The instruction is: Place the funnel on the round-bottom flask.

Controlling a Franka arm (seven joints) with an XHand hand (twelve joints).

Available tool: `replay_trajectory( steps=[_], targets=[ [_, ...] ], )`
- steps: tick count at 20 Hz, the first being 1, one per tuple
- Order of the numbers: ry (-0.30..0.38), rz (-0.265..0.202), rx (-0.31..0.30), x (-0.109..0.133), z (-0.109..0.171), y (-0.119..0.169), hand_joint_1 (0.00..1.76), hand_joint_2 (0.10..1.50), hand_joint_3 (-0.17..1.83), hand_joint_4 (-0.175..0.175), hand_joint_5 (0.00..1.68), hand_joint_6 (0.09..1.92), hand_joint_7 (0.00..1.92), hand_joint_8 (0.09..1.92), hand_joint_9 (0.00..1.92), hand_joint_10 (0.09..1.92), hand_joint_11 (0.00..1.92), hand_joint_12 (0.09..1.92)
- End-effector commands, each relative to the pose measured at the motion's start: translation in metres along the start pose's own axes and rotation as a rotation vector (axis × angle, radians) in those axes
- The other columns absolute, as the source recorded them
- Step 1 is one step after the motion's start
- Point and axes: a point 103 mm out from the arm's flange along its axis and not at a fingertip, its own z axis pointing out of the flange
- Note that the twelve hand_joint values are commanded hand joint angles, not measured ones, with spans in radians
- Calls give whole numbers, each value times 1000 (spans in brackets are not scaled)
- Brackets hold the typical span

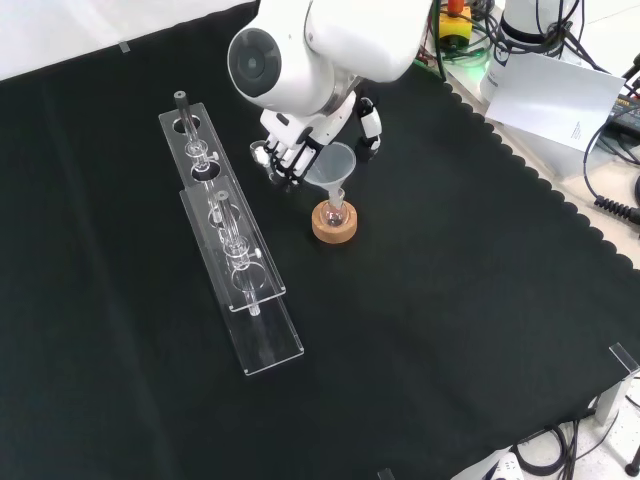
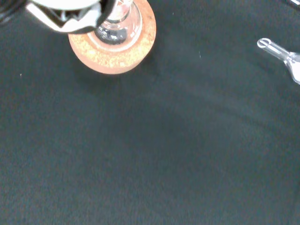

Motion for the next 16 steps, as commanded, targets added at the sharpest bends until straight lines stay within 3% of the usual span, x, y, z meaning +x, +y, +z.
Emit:
replay_trajectory(
  steps=[1,4,9,16],
  targets=[
    [0,-2,18,0,0,-4,799,566,597,-51,0,87,0,87,29,794,28,1436],
    [2,4,-5,-2,-2,-10,785,567,563,-51,0,87,0,87,6,802,16,1436],
    [21,22,-90,-12,-7,-26,756,576,507,-50,0,87,0,87,0,759,5,1434],
    [90,41,-164,-38,-13,-54,720,586,486,-51,0,87,0,87,0,754,3,1434]
  ],
)
